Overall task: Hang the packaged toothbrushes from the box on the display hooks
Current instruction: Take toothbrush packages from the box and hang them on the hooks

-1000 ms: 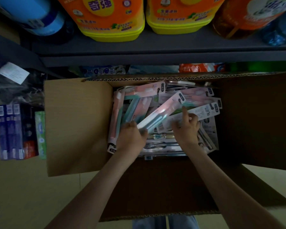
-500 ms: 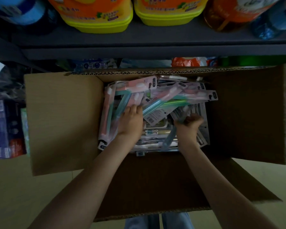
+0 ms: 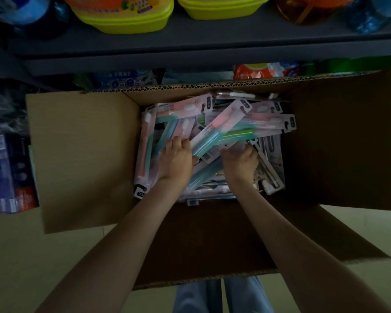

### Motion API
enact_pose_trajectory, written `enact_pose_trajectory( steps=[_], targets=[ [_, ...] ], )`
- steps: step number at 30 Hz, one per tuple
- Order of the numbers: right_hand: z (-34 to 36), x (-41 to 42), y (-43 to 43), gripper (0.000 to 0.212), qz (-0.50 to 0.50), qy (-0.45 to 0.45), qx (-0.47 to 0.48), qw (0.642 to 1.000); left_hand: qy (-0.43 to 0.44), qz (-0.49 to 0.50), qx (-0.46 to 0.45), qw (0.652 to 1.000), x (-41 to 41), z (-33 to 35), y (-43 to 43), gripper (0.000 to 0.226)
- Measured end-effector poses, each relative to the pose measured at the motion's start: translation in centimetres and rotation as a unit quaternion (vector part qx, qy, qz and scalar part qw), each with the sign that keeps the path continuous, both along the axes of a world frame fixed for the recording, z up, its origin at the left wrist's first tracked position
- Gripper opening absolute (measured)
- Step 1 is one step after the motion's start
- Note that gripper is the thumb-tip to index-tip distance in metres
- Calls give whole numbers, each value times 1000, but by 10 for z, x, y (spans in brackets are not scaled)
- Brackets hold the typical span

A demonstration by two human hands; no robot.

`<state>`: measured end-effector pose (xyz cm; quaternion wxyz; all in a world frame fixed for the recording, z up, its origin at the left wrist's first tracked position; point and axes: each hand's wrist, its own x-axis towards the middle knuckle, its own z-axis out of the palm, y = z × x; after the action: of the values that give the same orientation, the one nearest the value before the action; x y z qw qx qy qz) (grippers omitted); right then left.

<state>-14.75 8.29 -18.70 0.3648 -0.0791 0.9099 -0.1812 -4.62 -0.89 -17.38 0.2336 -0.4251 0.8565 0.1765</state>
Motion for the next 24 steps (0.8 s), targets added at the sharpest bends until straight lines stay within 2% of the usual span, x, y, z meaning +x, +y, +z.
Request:
enact_pose_trajectory(
  steps=[3, 6, 9, 14, 19, 21, 24],
  targets=[
    [-4, 8, -12, 99, -10, -41, 43, 998, -16, 5, -12, 1000, -2, 4, 2, 47],
    [-5, 6, -13, 110, -47, -79, 58, 994, -20, 20, -16, 999, 4, 8, 1, 46],
    [-2, 1, -7, 107, -54, -94, 44, 993, -28, 32, -8, 999, 8, 11, 2, 48],
    [1, -2, 10, 91, -31, -81, 104, 991, -66, 36, 31, 997, 3, 15, 4, 53],
    [0, 3, 15, 72, -29, -91, 104, 990, -75, 34, 15, 996, -6, 15, 12, 54],
    [-4, 7, 15, 71, -27, -86, 106, 990, -80, 20, -4, 997, -7, 13, 16, 54],
    [-5, 9, 14, 84, -23, -95, 116, 988, -93, -7, -33, 995, -6, 12, 23, 54]
  ],
)
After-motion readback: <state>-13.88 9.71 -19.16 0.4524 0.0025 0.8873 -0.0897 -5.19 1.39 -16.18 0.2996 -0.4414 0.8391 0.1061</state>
